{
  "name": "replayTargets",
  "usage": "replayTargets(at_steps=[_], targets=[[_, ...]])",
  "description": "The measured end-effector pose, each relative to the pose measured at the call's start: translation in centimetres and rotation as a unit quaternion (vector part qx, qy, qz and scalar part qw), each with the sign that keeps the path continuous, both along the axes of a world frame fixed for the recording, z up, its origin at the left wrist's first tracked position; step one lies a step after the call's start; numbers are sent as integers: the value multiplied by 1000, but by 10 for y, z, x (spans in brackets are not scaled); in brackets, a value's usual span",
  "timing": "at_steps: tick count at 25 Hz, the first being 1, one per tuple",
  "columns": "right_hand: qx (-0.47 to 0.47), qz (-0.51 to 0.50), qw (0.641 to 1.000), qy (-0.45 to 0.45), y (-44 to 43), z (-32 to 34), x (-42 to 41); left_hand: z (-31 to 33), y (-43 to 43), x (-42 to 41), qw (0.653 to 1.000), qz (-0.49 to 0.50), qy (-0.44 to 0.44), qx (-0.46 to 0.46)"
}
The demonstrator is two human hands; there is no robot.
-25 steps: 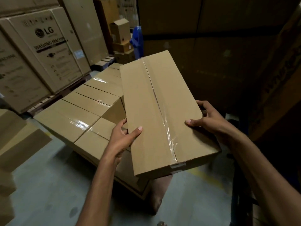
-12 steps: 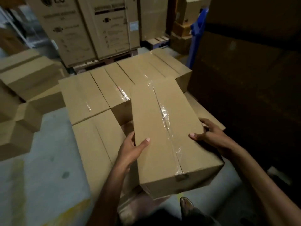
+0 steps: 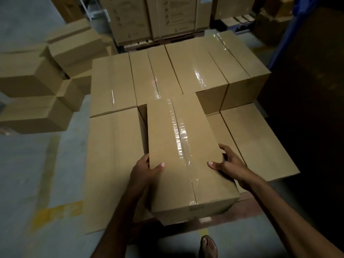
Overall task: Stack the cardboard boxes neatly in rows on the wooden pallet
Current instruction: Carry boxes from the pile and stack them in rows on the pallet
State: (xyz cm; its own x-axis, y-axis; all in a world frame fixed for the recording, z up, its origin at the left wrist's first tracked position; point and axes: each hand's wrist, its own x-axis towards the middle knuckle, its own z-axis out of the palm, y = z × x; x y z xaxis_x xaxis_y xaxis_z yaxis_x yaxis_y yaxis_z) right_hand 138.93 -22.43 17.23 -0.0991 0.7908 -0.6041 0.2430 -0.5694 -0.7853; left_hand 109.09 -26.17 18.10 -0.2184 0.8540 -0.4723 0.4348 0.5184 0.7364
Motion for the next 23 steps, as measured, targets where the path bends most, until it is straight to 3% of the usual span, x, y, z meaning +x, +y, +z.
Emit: replayTargets(at_steps=[8,14,19,23], targets=[[19,34,999,15,23,-79,-9,-59,15,-17,987,-25,159,-22],[33,22,999,26,21,-114,-12,-96,15,-23,983,-28,177,-31],[44,66,996,29,18,-129,-18,-105,10,-10,954,-75,288,-35],[47,78,995,36,18,-129,-21,-111,5,-15,955,-81,284,-14]])
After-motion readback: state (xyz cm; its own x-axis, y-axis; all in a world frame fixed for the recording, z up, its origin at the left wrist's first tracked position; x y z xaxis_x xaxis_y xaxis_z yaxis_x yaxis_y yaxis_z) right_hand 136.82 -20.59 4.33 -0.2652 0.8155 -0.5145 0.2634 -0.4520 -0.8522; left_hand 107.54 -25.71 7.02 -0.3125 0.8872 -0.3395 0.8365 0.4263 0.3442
